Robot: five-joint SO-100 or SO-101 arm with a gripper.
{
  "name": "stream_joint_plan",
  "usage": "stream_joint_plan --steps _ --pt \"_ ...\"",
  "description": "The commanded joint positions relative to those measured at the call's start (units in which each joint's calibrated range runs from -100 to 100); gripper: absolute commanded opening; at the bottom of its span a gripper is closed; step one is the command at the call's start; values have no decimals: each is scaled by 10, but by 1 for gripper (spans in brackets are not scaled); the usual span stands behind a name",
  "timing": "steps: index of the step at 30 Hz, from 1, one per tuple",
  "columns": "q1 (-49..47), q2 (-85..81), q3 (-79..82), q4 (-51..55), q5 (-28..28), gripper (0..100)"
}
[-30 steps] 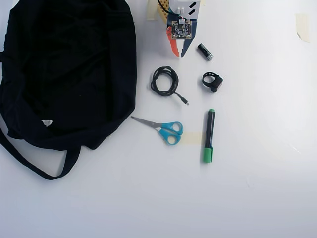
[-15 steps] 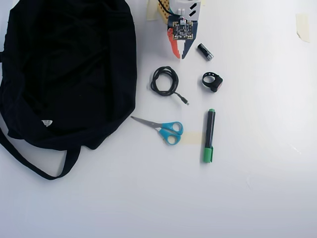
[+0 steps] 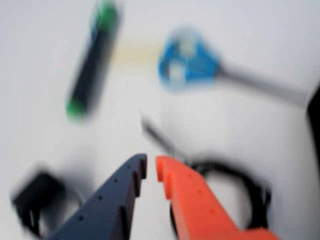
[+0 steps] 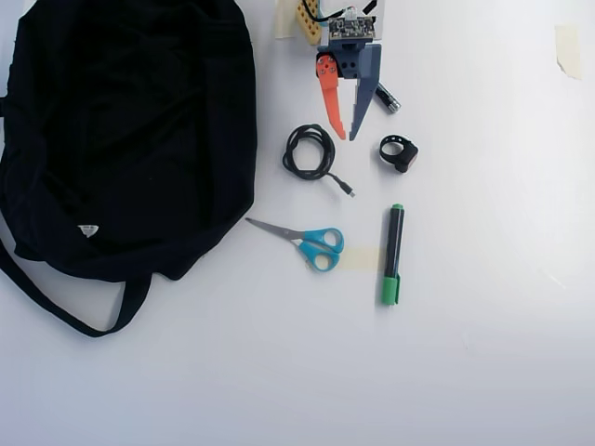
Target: Put the cable into the black bag
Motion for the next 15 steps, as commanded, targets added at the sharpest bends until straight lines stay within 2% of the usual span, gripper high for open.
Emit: stream_joint_plan --steps 1,7,15 --pt "-1 55 -53 -130 2 2" --pt "2 169 -132 -235 3 2" --pt "19 310 -319 -243 4 2"
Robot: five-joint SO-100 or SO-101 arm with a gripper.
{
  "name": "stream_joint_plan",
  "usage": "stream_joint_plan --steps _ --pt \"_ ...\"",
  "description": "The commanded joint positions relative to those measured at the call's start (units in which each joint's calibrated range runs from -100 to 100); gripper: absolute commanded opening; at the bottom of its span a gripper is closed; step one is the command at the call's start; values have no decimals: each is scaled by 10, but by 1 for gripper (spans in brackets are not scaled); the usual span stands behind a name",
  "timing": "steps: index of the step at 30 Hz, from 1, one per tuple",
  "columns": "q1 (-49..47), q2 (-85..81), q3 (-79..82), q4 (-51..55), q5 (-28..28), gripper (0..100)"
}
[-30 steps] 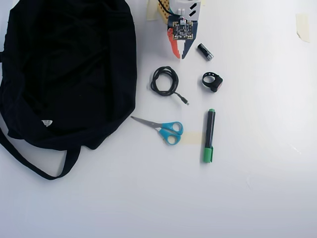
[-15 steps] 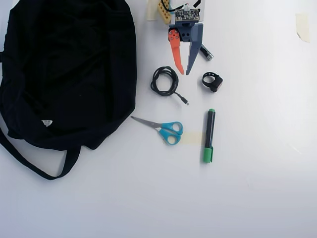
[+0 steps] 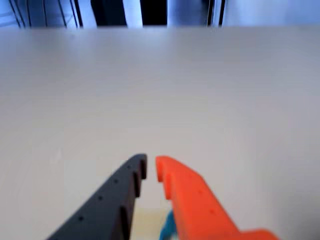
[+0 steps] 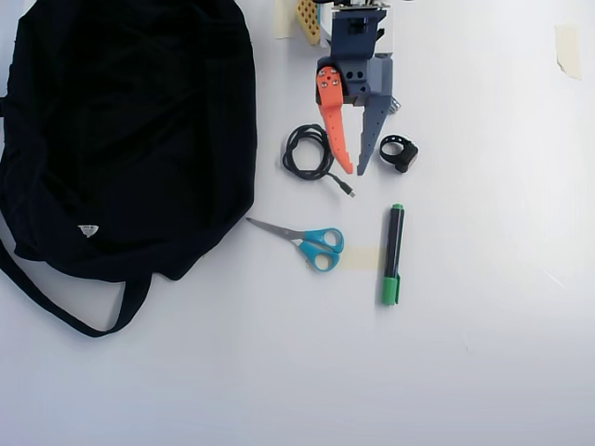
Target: Put the cable into the black bag
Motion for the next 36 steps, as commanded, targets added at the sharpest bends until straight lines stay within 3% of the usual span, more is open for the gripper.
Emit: stream_joint_plan --steps 1,9,14,17,21,25,36 --pt "6 50 -111 -12 4 2" --pt "6 154 -253 -6 9 2" --pt "-2 192 -293 -6 74 2" --pt "1 216 -326 10 69 2" --pt "19 246 -398 68 10 2" --pt "22 274 -461 118 8 2" --pt "26 277 -458 121 8 2"
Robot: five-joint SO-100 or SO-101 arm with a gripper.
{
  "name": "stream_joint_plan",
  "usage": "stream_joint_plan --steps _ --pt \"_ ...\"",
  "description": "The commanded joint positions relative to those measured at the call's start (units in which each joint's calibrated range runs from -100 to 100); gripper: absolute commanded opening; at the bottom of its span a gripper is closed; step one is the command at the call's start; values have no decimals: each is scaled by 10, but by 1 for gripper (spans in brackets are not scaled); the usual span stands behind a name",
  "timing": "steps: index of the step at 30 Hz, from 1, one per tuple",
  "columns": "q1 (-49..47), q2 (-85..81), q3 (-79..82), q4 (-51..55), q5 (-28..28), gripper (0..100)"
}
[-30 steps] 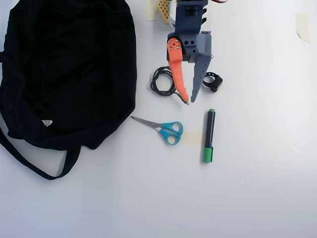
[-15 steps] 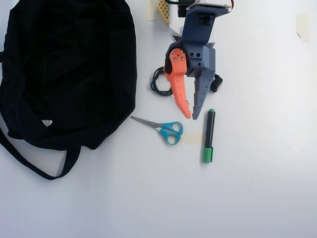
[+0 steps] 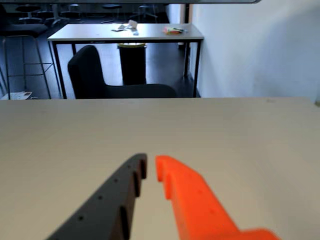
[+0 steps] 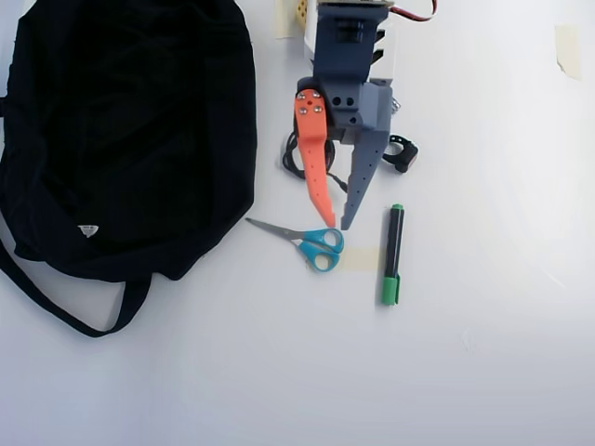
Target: Put the cable into the black bag
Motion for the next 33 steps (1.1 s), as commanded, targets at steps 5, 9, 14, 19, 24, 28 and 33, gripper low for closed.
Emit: stream_joint_plan --steps 5,9,14,19,24,28,33 --pt "-1 -5 -25 3 -1 2" --pt "-1 -3 -24 3 -1 2" --pt "-1 -3 -3 -2 2 2" --pt "-1 -2 20 -2 83 2" --pt "0 -5 50 4 97 2" --pt "12 -15 83 40 78 2" --pt "5 -16 45 238 82 2"
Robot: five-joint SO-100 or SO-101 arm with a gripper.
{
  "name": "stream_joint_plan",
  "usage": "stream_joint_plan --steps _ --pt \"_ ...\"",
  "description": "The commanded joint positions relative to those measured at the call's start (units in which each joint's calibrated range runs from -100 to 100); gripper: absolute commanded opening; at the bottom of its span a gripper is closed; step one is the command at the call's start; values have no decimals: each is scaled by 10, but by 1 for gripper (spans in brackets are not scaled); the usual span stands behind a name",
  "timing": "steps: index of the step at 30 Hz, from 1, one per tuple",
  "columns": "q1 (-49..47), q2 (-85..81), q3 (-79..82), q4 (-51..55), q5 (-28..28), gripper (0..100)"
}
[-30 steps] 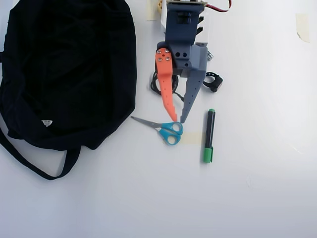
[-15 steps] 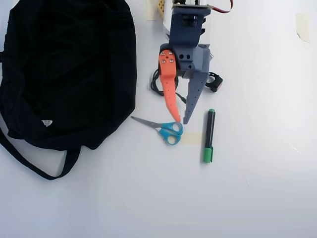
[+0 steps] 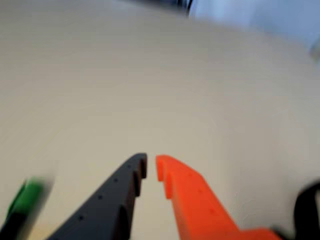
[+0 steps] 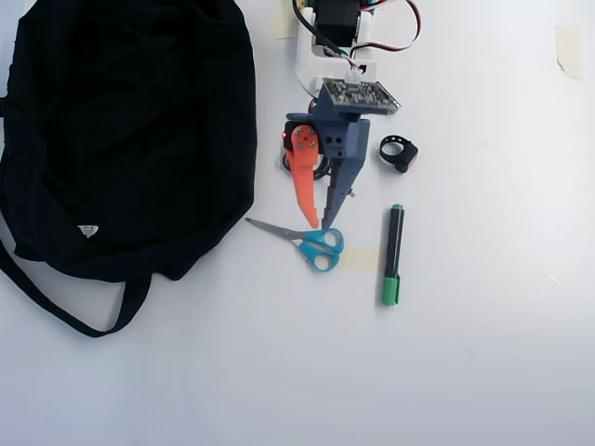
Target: Put the cable into the black bag
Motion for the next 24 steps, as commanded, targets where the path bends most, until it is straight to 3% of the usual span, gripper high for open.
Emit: stream_joint_plan --steps 1,11,24 --pt "-13 -15 -52 140 1 2" --pt "-84 -15 -165 477 -3 2" --pt "-151 -14 -171 686 1 2"
